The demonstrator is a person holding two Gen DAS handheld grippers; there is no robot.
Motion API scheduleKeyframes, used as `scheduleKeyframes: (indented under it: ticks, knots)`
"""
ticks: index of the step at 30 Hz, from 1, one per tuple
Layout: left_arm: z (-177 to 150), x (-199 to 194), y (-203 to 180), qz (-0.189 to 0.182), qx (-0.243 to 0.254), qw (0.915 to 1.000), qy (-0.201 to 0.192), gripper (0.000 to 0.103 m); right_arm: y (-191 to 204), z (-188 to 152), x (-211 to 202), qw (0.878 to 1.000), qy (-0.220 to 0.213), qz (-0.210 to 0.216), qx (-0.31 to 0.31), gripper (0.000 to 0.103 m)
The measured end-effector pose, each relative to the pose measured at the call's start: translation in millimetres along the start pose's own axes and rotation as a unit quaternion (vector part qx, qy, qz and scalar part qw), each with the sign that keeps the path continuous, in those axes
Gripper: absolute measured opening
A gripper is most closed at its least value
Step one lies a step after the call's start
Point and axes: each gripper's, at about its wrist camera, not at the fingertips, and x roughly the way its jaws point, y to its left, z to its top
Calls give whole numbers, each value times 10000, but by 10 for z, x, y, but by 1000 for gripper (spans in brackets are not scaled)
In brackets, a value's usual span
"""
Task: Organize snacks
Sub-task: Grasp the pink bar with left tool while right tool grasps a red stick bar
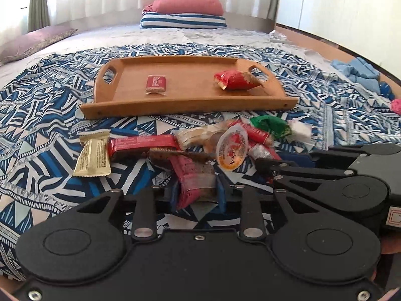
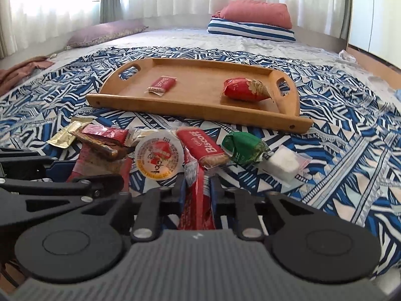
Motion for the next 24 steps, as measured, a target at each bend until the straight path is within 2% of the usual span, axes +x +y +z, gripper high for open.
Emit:
scheduleKeyframes:
  ticks: [6, 17, 24]
  knots:
    - [53, -149, -59, -169, 54, 9998, -102, 20, -41, -8, -141, 9998, 3, 91, 167, 21]
    - [110, -251, -128, -214, 110, 9994, -254, 20, -122, 156, -359, 9985, -395, 103, 373, 20]
    - [223, -364, -125, -231, 120, 9985, -487, 20, -154, 204, -409, 9976, -489, 88, 485, 17]
